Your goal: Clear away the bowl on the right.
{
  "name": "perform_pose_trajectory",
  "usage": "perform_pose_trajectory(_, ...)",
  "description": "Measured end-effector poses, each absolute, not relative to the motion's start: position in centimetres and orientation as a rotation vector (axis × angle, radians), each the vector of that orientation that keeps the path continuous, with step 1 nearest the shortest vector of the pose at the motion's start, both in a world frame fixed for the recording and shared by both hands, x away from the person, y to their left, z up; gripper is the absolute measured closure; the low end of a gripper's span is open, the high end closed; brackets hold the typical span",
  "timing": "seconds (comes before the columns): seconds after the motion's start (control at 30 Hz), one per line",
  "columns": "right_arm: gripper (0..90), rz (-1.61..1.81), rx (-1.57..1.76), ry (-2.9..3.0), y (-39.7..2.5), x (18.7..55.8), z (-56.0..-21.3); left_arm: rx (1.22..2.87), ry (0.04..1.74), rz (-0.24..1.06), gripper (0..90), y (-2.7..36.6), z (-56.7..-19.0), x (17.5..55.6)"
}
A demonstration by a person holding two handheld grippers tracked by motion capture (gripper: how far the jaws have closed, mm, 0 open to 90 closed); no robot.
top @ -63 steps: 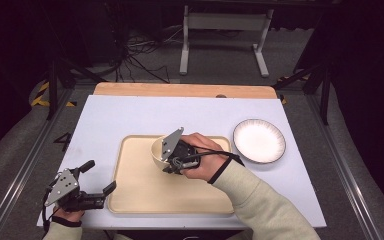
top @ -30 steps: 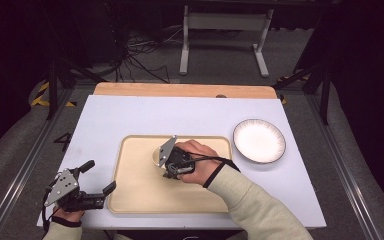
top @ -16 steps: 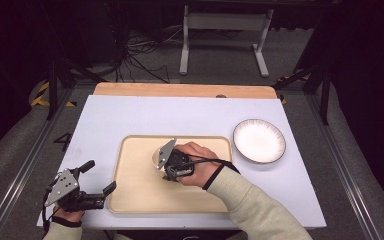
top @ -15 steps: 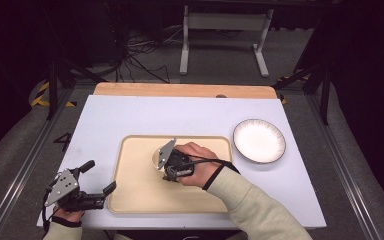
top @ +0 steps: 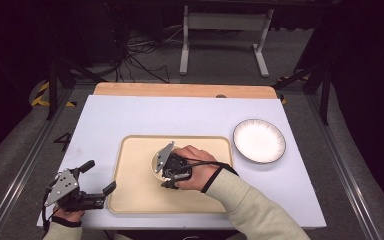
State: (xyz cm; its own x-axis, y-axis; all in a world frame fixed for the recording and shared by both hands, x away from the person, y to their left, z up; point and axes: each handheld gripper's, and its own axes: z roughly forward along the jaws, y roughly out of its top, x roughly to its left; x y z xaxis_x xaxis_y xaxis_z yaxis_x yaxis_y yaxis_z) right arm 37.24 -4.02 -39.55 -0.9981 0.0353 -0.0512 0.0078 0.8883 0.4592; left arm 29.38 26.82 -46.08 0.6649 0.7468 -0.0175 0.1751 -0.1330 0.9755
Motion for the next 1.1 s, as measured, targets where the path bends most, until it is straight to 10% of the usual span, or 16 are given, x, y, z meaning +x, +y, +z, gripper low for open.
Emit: perform_pose_trajectory(1.1, 27.2, 1.254, 0.211, 2.648, -7.1, 35.4, -36.1, 1.67, 0.764, 0.589, 0.2, 26.8, -46.1, 29.3)
